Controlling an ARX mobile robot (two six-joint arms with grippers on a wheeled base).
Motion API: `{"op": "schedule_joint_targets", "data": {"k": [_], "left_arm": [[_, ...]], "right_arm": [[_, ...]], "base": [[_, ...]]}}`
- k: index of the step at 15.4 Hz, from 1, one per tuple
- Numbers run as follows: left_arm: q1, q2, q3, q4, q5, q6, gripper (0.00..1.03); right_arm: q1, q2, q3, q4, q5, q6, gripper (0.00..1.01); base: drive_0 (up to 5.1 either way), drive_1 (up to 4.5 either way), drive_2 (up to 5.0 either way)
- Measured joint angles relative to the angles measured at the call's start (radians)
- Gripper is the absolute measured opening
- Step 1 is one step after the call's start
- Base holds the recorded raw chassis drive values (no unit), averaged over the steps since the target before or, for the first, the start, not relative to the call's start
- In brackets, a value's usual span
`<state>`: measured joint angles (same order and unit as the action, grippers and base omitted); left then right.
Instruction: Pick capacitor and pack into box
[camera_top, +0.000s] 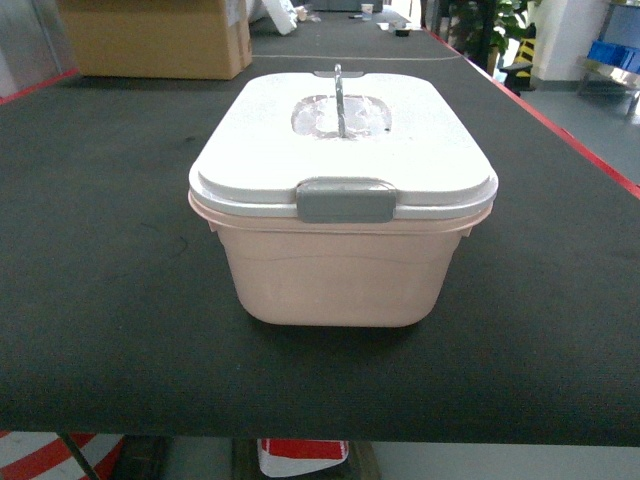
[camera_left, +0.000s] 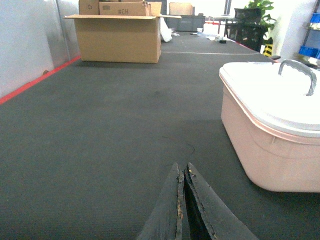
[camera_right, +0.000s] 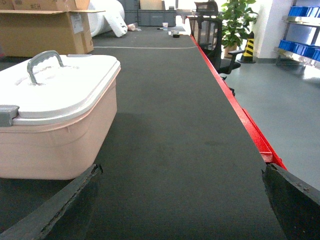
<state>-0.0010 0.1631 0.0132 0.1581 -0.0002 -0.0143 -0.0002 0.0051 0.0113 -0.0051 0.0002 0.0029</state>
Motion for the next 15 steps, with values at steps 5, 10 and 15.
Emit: {"op": "schedule_joint_targets", "data": {"k": [5, 10, 15], "left_arm": [[0.000, -0.153, 0.000, -0.166, 0.000, 0.000, 0.02], [0.000, -0.153, 0.000, -0.163, 0.000, 0.000, 0.36], [0.000, -0.153, 0.000, -0.163, 0.000, 0.000, 0.57]], "right_arm": [[0.000, 0.000, 0.000, 0.001, 0.000, 0.000, 0.98], [0.000, 0.000, 0.000, 0.000, 0.000, 0.000, 0.98], [0.000, 0.000, 0.000, 0.000, 0.000, 0.000, 0.98]], "base": [[0.0, 0.00, 0.0], [0.0, 0.00, 0.0], [0.0, 0.00, 0.0]]}}
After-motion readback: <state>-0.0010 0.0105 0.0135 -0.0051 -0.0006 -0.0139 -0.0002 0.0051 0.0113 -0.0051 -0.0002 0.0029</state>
